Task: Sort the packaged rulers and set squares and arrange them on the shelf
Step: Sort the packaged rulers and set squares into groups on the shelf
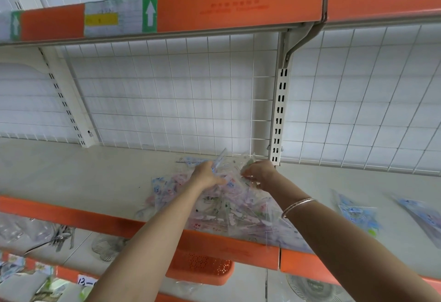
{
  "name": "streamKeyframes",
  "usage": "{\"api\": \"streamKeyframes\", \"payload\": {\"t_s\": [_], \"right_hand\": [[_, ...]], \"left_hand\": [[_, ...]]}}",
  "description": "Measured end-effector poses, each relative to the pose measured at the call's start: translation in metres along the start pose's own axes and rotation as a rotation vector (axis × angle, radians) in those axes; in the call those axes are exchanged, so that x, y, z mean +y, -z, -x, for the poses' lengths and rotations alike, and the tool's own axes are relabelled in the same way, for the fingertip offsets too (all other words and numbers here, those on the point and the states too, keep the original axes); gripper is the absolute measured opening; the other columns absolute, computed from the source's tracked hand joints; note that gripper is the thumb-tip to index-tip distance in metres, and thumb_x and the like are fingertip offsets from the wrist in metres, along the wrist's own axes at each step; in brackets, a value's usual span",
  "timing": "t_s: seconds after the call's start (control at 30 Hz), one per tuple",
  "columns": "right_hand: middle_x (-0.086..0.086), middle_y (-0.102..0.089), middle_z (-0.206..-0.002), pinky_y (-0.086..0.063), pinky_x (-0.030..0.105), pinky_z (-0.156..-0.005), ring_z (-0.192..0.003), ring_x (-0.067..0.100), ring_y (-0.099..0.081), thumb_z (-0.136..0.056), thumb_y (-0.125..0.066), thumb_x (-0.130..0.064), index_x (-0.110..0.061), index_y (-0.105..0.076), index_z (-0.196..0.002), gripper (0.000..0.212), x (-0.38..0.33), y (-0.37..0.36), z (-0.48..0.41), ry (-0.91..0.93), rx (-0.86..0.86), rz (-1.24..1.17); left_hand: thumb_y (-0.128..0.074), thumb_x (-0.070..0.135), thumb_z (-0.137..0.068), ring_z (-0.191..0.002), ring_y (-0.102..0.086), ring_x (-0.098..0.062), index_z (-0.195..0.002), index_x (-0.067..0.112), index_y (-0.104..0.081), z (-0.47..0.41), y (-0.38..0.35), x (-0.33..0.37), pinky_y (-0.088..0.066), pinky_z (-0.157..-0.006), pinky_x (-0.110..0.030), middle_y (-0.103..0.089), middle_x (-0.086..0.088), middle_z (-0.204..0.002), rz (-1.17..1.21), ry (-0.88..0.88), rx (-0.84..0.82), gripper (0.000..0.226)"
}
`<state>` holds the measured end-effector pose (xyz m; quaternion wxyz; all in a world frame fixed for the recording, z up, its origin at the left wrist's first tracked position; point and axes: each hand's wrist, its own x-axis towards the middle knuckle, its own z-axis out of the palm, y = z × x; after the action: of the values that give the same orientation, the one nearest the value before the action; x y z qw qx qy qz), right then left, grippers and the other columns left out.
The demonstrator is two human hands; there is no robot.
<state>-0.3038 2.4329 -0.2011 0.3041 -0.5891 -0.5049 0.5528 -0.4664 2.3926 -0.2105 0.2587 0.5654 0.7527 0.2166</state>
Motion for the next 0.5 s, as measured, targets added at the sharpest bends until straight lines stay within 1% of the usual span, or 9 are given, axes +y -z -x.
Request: {"api": "streamKeyframes", "payload": {"t_s": [0.03, 0.07, 0.13, 0.2, 0.23, 0.3, 0.4, 0.43, 0.5], "right_hand": [[0.006, -0.056, -0.081, -0.045, 0.022, -0.056, -0.066, 0.015, -0.054, -0.081, -0.065, -0.001, -0.014, -0.053, -0.074, 0.019, 0.000, 0.000, -0.002, 0.000, -0.009, -0.001], [0.006, -0.056, -0.084, -0.047, 0.023, -0.058, -0.067, 0.015, -0.054, -0.080, -0.065, -0.001, -0.015, -0.052, -0.074, 0.021, 0.000, -0.001, -0.004, 0.002, -0.011, 0.001], [0.007, -0.055, -0.087, -0.048, 0.025, -0.060, -0.067, 0.015, -0.053, -0.080, -0.065, 0.001, -0.015, -0.050, -0.074, 0.022, 0.001, -0.001, -0.008, 0.003, -0.008, -0.002], [0.007, -0.054, -0.084, -0.048, 0.026, -0.061, -0.066, 0.015, -0.052, -0.081, -0.065, 0.002, -0.014, -0.049, -0.073, 0.023, 0.003, -0.002, -0.010, 0.004, -0.007, -0.013], [0.006, -0.054, -0.081, -0.047, 0.026, -0.060, -0.065, 0.014, -0.052, -0.082, -0.064, 0.002, -0.013, -0.049, -0.073, 0.023, 0.003, -0.002, -0.011, -0.001, -0.010, -0.022], [0.005, -0.054, -0.074, -0.044, 0.026, -0.054, -0.063, 0.014, -0.052, -0.082, -0.062, 0.005, -0.010, -0.052, -0.071, 0.022, 0.006, -0.003, -0.010, -0.023, -0.013, -0.076], [0.007, -0.057, -0.071, -0.036, 0.025, -0.050, -0.061, 0.017, -0.052, -0.082, -0.060, 0.010, -0.007, -0.057, -0.069, 0.022, 0.010, -0.003, -0.010, -0.041, -0.037, -0.203], [0.008, -0.057, -0.072, -0.038, 0.025, -0.051, -0.062, 0.017, -0.053, -0.082, -0.059, 0.010, -0.007, -0.057, -0.069, 0.022, 0.010, -0.003, -0.009, -0.038, -0.057, -0.234], [0.008, -0.057, -0.075, -0.046, 0.029, -0.053, -0.064, 0.018, -0.053, -0.083, -0.056, 0.011, -0.008, -0.057, -0.071, 0.023, 0.010, 0.000, -0.007, -0.040, -0.102, -0.294]], "left_hand": [[-0.078, 0.031, -0.077, -0.099, -0.045, -0.015, -0.129, 0.009, -0.046, -0.003, 0.001, -0.001, -0.036, -0.079, -0.025, -0.043, 0.001, -0.111, -0.025, -0.009, -0.025, 0.066], [-0.080, 0.032, -0.074, -0.107, -0.046, -0.017, -0.135, 0.007, -0.043, -0.005, 0.000, -0.001, -0.036, -0.082, -0.026, -0.045, -0.001, -0.118, -0.046, -0.021, -0.044, 0.076], [-0.083, 0.032, -0.070, -0.122, -0.047, -0.022, -0.136, 0.007, -0.043, -0.009, -0.001, -0.001, -0.039, -0.089, -0.029, -0.047, -0.005, -0.134, -0.066, -0.032, -0.051, 0.081], [-0.085, 0.034, -0.067, -0.123, -0.048, -0.023, -0.133, 0.009, -0.047, -0.011, -0.002, -0.001, -0.041, -0.093, -0.030, -0.049, -0.002, -0.134, -0.072, -0.037, -0.060, 0.080], [-0.086, 0.036, -0.065, -0.120, -0.050, -0.022, -0.130, 0.010, -0.050, -0.011, -0.001, -0.001, -0.042, -0.091, -0.030, -0.052, -0.002, -0.131, -0.070, -0.033, -0.074, 0.078], [-0.087, 0.037, -0.063, -0.105, -0.056, -0.020, -0.119, 0.010, -0.058, -0.012, -0.001, -0.003, -0.045, -0.082, -0.029, -0.059, -0.001, -0.115, -0.055, -0.023, -0.099, 0.069], [-0.083, 0.025, -0.071, -0.072, -0.058, -0.017, -0.090, 0.008, -0.062, -0.012, 0.000, -0.006, -0.044, -0.063, -0.027, -0.063, -0.005, -0.083, 0.084, -0.010, -0.080, 0.033], [-0.079, 0.020, -0.075, -0.062, -0.055, -0.016, -0.081, 0.009, -0.060, -0.012, 0.000, -0.006, -0.042, -0.060, -0.026, -0.061, -0.006, -0.072, 0.158, 0.011, -0.059, 0.023], [-0.073, 0.013, -0.080, -0.051, -0.047, -0.017, -0.068, 0.009, -0.057, -0.011, 0.002, -0.006, -0.039, -0.058, -0.026, -0.053, -0.005, -0.054, 0.278, 0.055, -0.009, 0.021]]}}
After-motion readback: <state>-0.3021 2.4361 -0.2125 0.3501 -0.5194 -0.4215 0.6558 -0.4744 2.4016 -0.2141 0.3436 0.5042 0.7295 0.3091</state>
